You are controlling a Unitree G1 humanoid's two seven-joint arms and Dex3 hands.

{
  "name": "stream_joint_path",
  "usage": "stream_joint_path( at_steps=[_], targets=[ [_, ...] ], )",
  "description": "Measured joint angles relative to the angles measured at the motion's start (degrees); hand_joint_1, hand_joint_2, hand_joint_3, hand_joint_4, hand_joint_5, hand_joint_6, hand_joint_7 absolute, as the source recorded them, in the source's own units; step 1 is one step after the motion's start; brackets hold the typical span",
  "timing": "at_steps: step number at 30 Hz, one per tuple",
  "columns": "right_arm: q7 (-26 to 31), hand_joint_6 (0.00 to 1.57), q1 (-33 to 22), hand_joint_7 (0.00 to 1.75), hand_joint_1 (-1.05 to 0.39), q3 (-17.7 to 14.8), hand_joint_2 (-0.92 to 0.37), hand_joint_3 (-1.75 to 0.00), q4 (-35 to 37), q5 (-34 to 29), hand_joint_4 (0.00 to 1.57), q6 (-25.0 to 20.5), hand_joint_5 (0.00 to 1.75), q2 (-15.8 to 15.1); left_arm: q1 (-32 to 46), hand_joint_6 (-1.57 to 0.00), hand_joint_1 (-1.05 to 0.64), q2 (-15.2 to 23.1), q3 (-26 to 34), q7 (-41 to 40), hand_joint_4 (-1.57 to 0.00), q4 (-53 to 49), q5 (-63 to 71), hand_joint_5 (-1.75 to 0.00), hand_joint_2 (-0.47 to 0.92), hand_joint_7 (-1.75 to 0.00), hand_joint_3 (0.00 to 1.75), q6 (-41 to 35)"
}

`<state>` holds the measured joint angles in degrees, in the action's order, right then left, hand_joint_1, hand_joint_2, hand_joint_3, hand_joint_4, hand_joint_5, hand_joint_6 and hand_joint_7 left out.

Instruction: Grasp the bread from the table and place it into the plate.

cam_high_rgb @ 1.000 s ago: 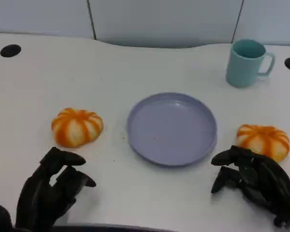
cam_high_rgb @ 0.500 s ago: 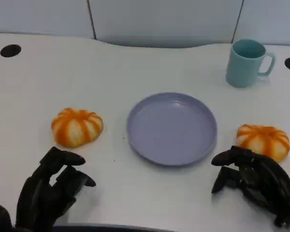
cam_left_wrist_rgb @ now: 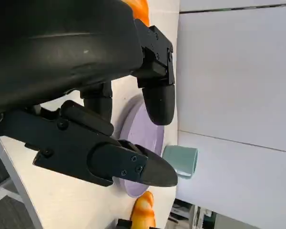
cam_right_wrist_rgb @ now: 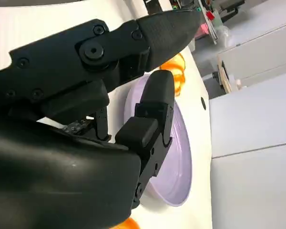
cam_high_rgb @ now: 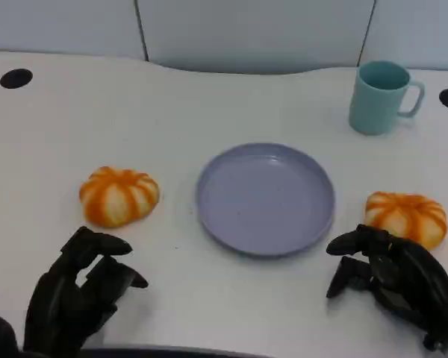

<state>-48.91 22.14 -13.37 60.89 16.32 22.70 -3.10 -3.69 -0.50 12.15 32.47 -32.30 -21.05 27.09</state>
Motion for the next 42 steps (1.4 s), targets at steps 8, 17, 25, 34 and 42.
stream_joint_path(
  at_steps=[8, 17, 25, 34, 42],
  targets=[
    [1.7, 0.79, -0.4, 0.81, -0.52, 0.4, -0.92, -0.05, -0.7, -0.8, 0.67, 0.8, 1.38, 0.3, -0.4, -0.24, -0.61, 2.2, -0.3, -1.9, -0.18, 3.8, 4.1, -1.7, 0.92, -1.35, 0.22, 6.3],
    [1.6, 0.82, -0.3, 0.8, -0.51, 0.2, -0.92, -0.03, -0.6, -0.5, 0.7, 0.6, 1.38, 0.4, -1.3, -0.4, -0.57, 9.5, -2.0, -12.2, -0.19, 14.5, 21.4, -1.34, 0.92, -0.71, 0.15, 7.8],
    [1.6, 0.81, -0.4, 0.82, -0.51, 0.3, -0.92, -0.04, -0.5, -0.7, 0.7, 1.5, 1.39, 0.6, -6.2, -0.38, -0.68, 17.5, -4.1, -20.8, -0.13, 18.3, 37.4, -1.17, 0.92, -0.44, 0.14, 7.2],
    [3.2, 0.8, -0.7, 0.8, -0.47, 1.0, -0.92, -0.06, -0.7, -1.5, 0.67, 2.9, 1.38, 0.6, -10.3, -0.36, -0.82, 25.3, -9.3, -25.4, -0.16, 21.1, 53.2, -0.52, 0.92, -0.02, 0.08, 0.2],
    [3.1, 0.8, -1.3, 0.77, -0.52, 1.5, -0.92, -0.04, -1.9, -1.5, 0.68, 2.1, 1.36, 0.6, -16.0, -0.2, -0.92, 29.1, -15.7, -22.7, -0.02, 20.4, 57.3, -0.33, 0.92, 0.0, 0.03, -7.5]
  ],
)
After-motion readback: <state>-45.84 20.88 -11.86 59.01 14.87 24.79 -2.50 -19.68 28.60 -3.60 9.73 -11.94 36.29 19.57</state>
